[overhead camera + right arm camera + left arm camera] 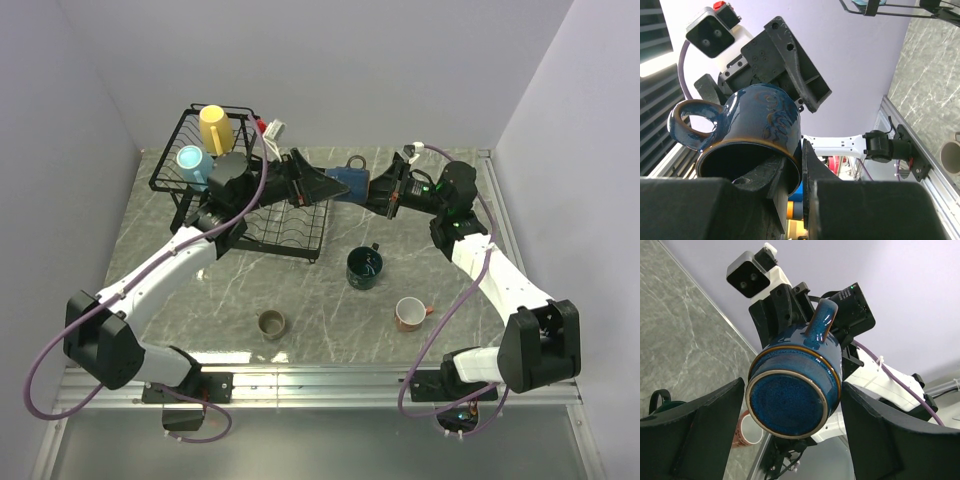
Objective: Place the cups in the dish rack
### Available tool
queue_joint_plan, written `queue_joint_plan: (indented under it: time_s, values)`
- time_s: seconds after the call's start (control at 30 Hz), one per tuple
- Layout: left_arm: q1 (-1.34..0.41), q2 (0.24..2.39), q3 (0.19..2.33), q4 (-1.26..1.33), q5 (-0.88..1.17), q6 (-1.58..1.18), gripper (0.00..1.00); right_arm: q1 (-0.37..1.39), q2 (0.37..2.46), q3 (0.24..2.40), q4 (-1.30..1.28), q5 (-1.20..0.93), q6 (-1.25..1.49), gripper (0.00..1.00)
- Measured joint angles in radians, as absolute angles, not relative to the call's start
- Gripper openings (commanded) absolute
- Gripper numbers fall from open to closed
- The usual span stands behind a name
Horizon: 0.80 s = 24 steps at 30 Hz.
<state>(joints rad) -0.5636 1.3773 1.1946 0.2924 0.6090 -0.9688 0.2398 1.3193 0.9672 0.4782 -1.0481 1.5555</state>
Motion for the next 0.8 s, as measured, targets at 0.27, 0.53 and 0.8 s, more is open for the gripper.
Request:
queue_joint_plan:
  time_s: [0.27, 0.53, 0.8]
  values:
    - [-0.553, 1.35, 1.194, 0.308, 0.583, -0.971, 0.74, 0.24, 1.319, 0.966, 0.48, -1.052, 1.556, 0.0]
    - [-0.547, 1.348, 1.185, 0.329, 0.584, -0.986, 0.76, 0.245, 1.319, 0.966, 0.487, -1.052, 1.563, 0.0]
    - [-0.547, 1.348, 1.171, 0.338, 0.604, -0.992, 0.72, 0.253, 1.328, 0.966, 0.488, -1.049, 1.568, 0.0]
